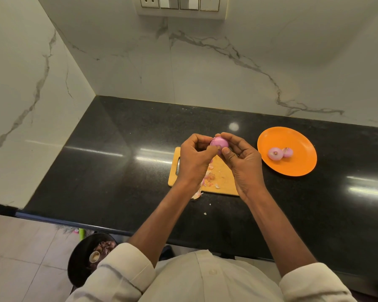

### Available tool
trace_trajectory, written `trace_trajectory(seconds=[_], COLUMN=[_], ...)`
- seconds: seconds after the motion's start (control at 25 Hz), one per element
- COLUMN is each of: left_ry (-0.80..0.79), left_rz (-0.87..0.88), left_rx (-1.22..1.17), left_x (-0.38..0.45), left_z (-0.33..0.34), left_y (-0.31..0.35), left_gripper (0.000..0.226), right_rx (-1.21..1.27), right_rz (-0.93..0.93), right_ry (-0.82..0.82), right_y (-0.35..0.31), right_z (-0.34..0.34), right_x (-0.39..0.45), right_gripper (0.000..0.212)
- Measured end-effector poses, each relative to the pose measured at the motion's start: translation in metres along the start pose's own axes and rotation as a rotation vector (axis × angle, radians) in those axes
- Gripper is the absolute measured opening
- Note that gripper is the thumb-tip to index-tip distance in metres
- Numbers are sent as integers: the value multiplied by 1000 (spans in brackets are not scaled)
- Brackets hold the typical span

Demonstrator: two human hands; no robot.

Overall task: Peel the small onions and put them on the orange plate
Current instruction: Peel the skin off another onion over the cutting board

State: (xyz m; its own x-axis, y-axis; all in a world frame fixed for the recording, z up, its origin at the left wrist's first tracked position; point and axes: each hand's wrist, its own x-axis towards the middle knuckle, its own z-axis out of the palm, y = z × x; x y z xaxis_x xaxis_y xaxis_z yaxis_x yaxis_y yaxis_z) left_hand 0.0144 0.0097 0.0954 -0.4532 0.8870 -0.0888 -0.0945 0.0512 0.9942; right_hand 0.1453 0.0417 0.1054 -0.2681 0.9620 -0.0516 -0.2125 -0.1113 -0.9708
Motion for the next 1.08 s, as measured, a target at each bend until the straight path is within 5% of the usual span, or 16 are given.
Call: trace_trajectory(seconds=[0.2, 0.44, 0.76, 1.08], left_ry=[44, -227, -164, -22], left_rz=[-50, -49, 25, -168], left_rx=[-35, -72, -26, -115], left_x=[2, 7, 8, 8], left_z=[-2, -17, -25, -4], left_y=[-3, 0, 4, 4], left_gripper=[19, 29, 23, 16], right_rx=[54, 127, 113, -35], right_rz=[43, 103, 143, 15], right_ry=[11, 34, 0, 39], right_y=[4, -2, -6, 3], right_z=[5, -12, -7, 6], right_x=[-1, 10, 7, 3], right_gripper=[33, 29, 52, 37])
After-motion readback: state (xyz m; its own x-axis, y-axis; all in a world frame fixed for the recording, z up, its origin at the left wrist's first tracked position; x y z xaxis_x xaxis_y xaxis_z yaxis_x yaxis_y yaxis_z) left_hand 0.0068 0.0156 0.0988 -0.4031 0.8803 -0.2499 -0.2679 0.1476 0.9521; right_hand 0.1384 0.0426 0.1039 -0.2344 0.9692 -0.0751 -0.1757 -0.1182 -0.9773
